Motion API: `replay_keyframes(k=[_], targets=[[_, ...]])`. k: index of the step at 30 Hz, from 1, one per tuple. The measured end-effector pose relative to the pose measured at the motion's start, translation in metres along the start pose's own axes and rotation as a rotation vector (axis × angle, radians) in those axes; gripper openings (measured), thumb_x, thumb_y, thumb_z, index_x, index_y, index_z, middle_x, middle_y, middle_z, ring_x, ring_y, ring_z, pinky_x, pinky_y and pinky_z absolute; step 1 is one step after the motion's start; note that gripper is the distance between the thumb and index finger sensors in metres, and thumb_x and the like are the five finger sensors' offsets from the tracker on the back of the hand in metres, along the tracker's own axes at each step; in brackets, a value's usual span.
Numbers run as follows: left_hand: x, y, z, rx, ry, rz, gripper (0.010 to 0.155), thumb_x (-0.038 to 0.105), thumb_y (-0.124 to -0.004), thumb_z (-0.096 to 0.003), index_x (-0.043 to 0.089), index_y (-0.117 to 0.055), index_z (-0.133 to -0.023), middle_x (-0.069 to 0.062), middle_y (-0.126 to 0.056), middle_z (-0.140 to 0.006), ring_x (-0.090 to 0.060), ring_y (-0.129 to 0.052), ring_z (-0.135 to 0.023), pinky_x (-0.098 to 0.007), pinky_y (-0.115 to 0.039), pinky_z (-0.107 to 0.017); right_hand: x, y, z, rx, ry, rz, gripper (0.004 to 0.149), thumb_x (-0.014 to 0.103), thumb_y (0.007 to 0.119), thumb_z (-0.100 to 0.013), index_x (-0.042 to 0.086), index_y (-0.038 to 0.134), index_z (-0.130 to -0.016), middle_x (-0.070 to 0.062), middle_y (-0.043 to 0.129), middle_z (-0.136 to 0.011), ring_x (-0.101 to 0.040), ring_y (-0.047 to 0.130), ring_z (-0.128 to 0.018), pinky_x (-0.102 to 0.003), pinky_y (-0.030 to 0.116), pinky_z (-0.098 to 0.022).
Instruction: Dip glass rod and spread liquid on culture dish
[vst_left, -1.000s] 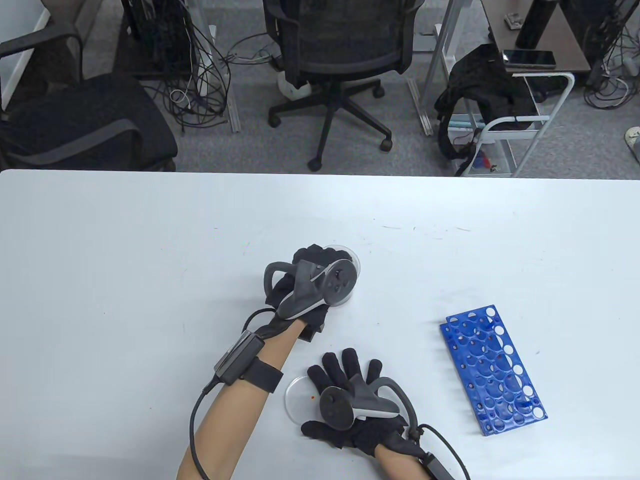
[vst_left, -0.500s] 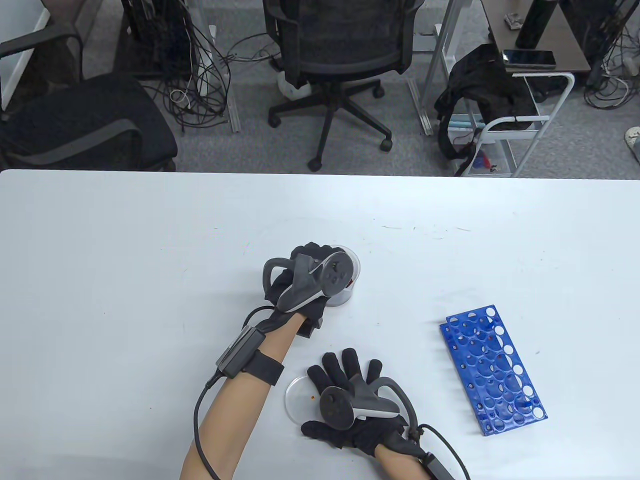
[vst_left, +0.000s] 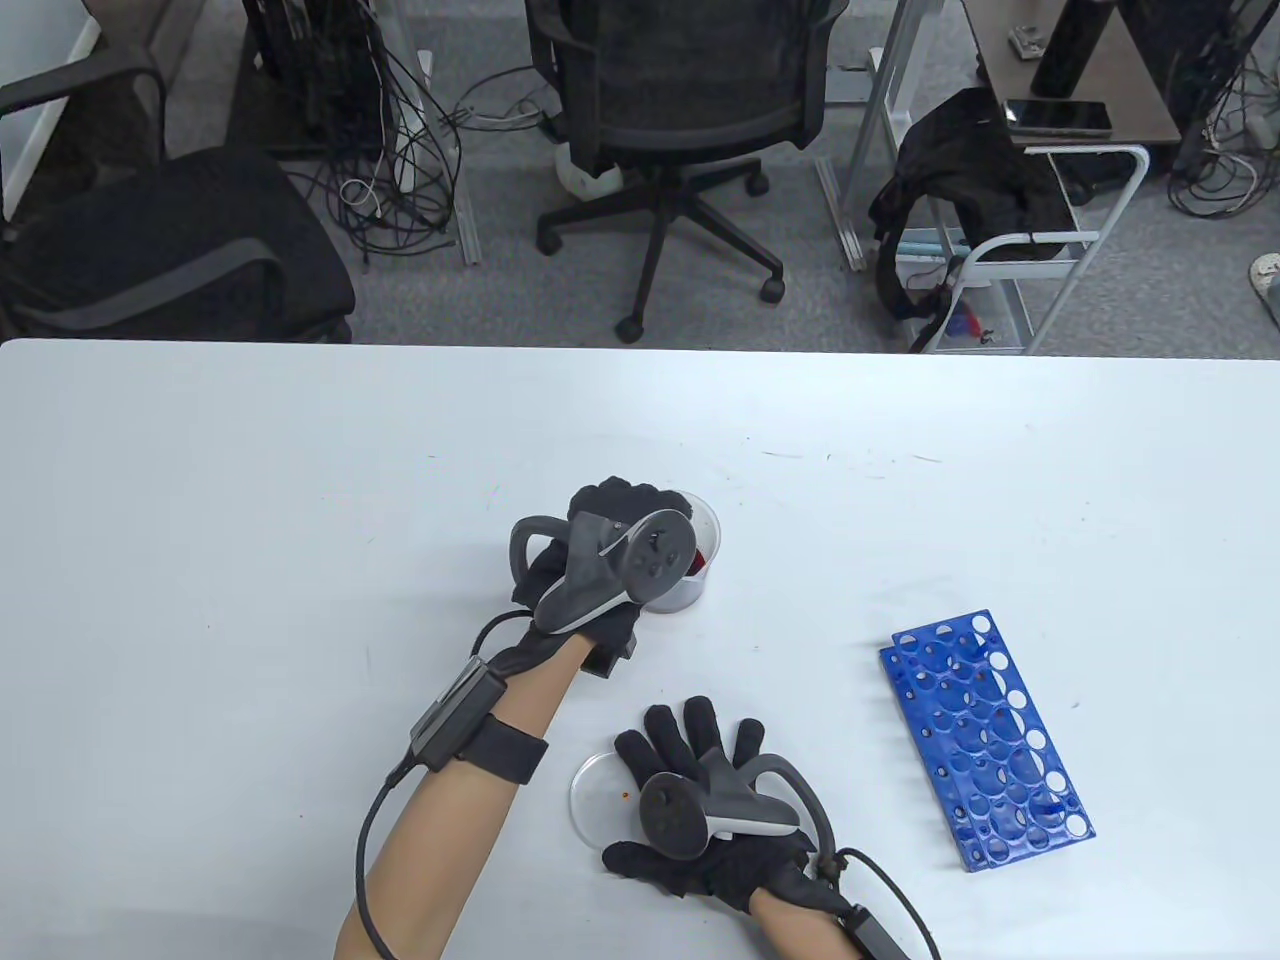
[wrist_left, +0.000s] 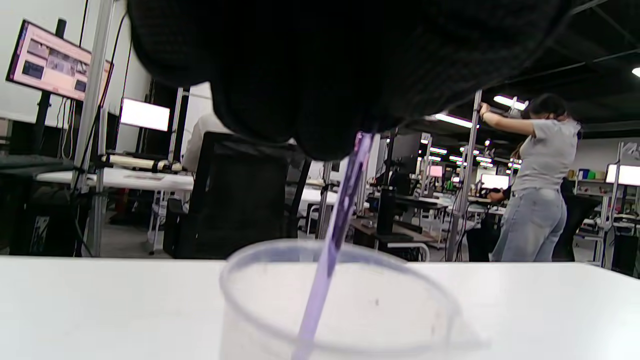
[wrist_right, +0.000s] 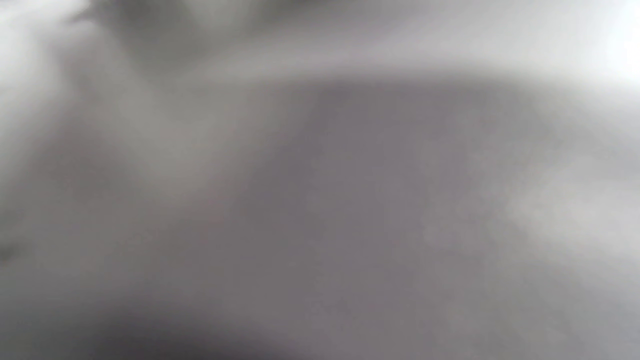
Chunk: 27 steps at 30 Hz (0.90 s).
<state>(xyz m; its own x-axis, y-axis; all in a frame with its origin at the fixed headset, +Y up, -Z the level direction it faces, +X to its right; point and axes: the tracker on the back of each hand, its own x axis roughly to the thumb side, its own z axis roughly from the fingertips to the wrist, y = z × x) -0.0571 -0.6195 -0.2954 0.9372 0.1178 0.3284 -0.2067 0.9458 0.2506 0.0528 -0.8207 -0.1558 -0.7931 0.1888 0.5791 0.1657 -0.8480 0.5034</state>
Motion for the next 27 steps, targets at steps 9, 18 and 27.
replay_keyframes(k=[9,18,27], targets=[[-0.015,0.06,0.042,0.142,-0.051,-0.006,0.035,0.048,-0.09,-0.0456,0.027,-0.095,-0.073,0.004,-0.104,-0.069,-0.027,-0.106,-0.061,-0.042,-0.09,-0.053,0.0,0.0,0.0,0.0,0.0,0.0,0.101,0.077,0.034,-0.054,0.011,-0.025,-0.104,-0.025,-0.025,-0.107,-0.06,-0.02,-0.092,-0.086,0.002,-0.054],[-0.021,0.064,0.103,0.08,-0.094,0.021,0.035,0.048,-0.089,-0.0459,0.026,-0.095,-0.072,0.003,-0.105,-0.068,-0.027,-0.106,-0.059,-0.042,-0.091,-0.052,0.0,0.0,0.0,-0.002,0.002,-0.001,0.101,0.077,0.034,-0.054,0.012,-0.025,-0.104,-0.025,-0.025,-0.107,-0.06,-0.02,-0.092,-0.086,0.002,-0.054],[-0.017,0.047,0.15,-0.006,-0.14,0.053,0.035,0.048,-0.089,-0.046,0.026,-0.096,-0.072,0.004,-0.106,-0.067,-0.027,-0.107,-0.058,-0.042,-0.091,-0.051,-0.001,0.0,0.0,-0.001,0.004,0.0,0.101,0.077,0.034,-0.054,0.012,-0.025,-0.104,-0.025,-0.025,-0.107,-0.06,-0.02,-0.092,-0.086,0.002,-0.054]])
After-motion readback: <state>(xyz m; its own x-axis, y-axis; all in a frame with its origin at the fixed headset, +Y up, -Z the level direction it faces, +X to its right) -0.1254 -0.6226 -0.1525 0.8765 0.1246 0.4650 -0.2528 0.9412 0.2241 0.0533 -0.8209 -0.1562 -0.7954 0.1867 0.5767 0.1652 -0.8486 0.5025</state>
